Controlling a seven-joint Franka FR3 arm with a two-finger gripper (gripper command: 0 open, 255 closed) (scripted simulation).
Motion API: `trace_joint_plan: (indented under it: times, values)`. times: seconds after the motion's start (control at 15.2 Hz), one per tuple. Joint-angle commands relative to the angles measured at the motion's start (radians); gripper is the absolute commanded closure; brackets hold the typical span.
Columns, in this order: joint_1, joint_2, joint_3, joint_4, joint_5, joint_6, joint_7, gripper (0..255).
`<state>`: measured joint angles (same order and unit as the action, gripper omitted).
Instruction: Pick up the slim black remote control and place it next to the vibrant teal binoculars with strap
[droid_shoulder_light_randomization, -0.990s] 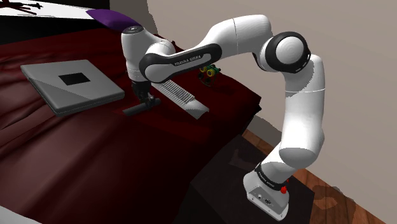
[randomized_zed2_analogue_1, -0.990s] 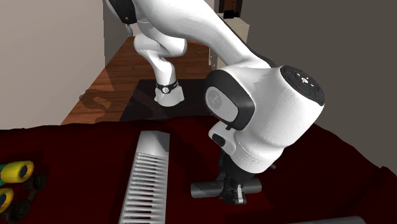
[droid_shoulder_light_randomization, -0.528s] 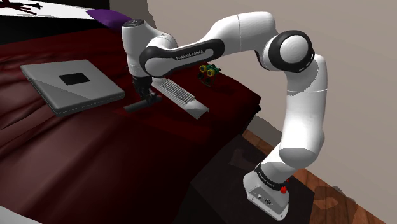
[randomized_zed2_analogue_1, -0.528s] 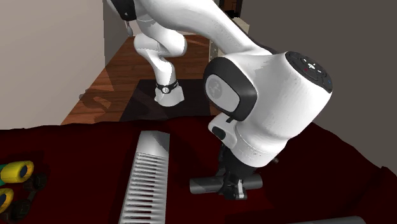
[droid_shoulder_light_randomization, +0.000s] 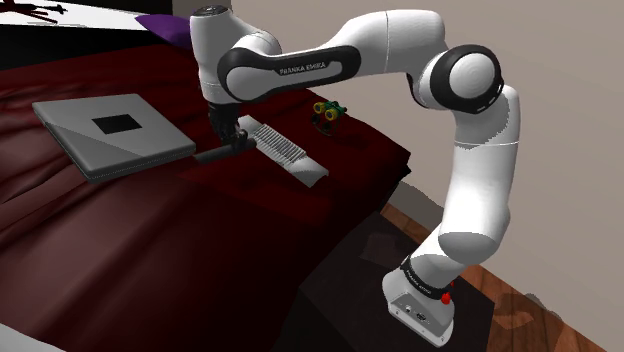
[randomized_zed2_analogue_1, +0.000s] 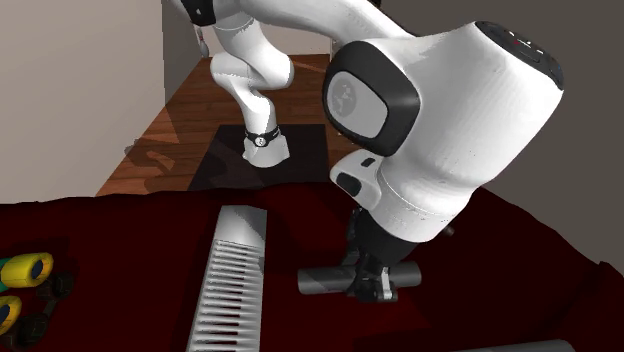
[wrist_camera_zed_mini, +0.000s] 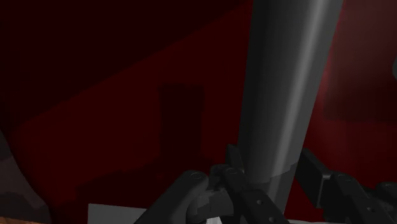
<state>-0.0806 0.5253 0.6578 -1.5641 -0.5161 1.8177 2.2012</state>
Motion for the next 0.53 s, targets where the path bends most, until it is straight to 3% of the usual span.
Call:
trace_joint_plan:
  times: [0.0, 0.46]
  values:
    - [-0.003, -0.013, 0.005, 0.008, 0.009, -0.018, -0.008, 255]
    - [0.000, -0.038, 0.015, 0.067, 0.030, -0.094, -0.033, 255]
